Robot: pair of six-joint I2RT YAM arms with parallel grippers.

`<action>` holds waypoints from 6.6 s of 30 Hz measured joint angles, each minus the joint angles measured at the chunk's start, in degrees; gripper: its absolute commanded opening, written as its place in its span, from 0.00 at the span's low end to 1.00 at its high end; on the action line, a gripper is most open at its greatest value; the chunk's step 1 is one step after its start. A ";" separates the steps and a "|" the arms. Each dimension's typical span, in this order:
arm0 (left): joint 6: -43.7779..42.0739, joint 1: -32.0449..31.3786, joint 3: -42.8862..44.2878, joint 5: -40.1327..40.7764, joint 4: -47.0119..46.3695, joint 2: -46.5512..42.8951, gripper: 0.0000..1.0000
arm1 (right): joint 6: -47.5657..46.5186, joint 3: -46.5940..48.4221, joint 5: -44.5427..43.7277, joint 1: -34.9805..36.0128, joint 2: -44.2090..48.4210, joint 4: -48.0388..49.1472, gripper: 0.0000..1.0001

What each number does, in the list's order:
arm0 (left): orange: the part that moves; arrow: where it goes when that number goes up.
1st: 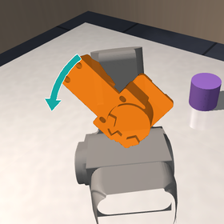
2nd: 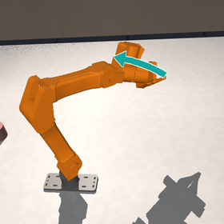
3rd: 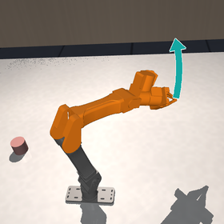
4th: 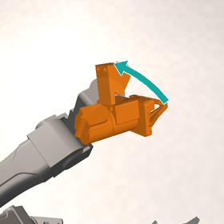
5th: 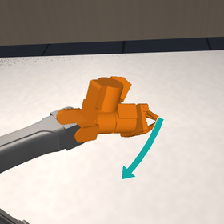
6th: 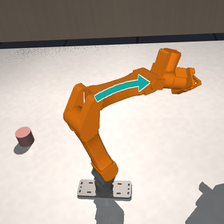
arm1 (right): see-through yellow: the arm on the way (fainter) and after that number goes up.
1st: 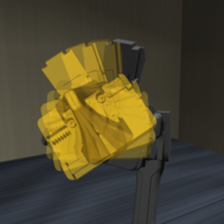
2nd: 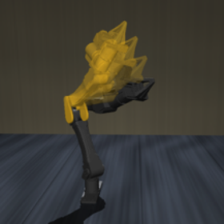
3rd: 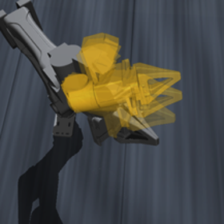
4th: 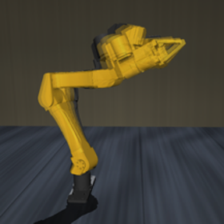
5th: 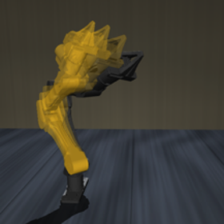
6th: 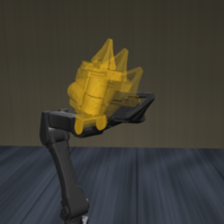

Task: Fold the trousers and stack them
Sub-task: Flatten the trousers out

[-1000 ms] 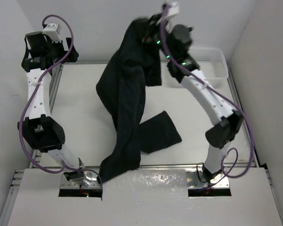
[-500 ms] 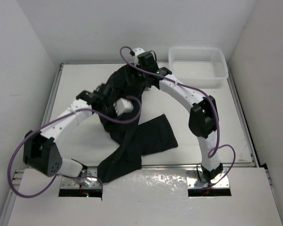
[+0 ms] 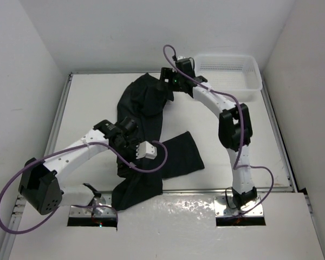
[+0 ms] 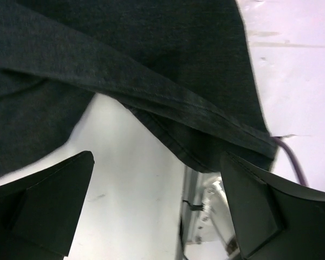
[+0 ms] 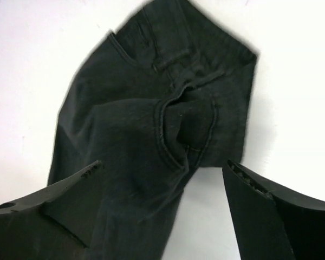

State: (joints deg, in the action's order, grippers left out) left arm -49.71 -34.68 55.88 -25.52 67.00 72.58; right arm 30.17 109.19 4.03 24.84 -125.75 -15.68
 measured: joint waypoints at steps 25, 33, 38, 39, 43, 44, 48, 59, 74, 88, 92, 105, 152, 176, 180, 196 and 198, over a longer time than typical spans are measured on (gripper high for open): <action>10.67 6.88 -9.88 32.41 -24.92 1.66 0.00 | 10.91 -10.03 0.55 -0.55 -0.13 3.91 0.00; 2.34 28.74 14.51 46.69 -33.68 -2.23 0.00 | -1.27 -21.68 -2.99 -8.28 36.35 -1.38 0.00; -2.10 34.12 22.18 46.75 -35.60 -0.26 0.00 | -4.39 -27.82 -1.86 -15.67 50.73 -4.61 0.00; -2.62 35.28 24.52 45.40 -35.69 1.22 0.00 | -4.90 -28.81 -1.03 -15.82 52.06 -5.51 0.00; -4.33 38.38 30.67 41.16 -35.78 5.90 0.00 | -6.16 -30.95 2.75 -15.39 53.22 -8.07 0.00; -4.50 38.60 31.30 40.81 -35.71 6.47 0.00 | -6.29 -31.65 3.32 -15.39 53.00 -8.37 0.00; -6.16 39.08 31.28 38.80 -34.71 6.60 0.00 | -6.43 -33.62 4.81 -15.65 52.61 -8.87 0.00; -14.80 40.28 24.72 31.56 -26.60 3.56 0.30 | -4.70 -39.30 3.43 -16.20 54.07 -14.82 0.47; -15.65 51.28 9.09 29.75 4.48 -1.95 0.61 | 4.20 -73.33 -3.76 -39.19 79.19 -29.38 0.36; 10.54 84.61 17.35 24.22 -13.73 22.73 0.75 | 11.56 -86.03 -1.46 -39.78 75.93 -22.53 0.76; 11.02 84.50 16.00 20.81 -14.73 23.87 0.78 | 12.68 -87.76 -1.31 -39.78 74.88 -18.88 0.81; -22.77 79.28 -5.01 17.64 -19.28 10.05 0.84 | 14.88 -89.66 1.90 -39.56 66.16 -6.12 0.77; -6.14 89.88 17.53 16.50 9.42 28.72 0.25 | 4.07 -60.98 -21.81 -50.58 76.28 -28.15 0.00; 15.91 28.70 42.45 1.66 -4.70 39.67 0.82 | -7.26 -59.95 -7.65 -36.76 64.02 -12.63 0.68; 21.57 23.06 44.30 1.66 -7.17 47.95 0.86 | -7.72 -60.59 -6.93 -36.72 55.60 -12.00 0.67; 27.69 11.61 40.41 11.87 -13.44 52.85 0.00 | -3.96 -70.73 -9.01 -37.18 40.35 -5.09 0.58; 27.45 11.87 43.63 14.43 -12.28 52.92 0.00 | -2.80 -70.88 -9.35 -37.46 40.24 -4.66 0.58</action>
State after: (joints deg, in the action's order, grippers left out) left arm -22.26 -22.81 99.50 -11.09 54.72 125.49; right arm 27.38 38.30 -5.32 -12.62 -85.52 -20.34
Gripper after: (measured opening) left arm 0.013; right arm 0.582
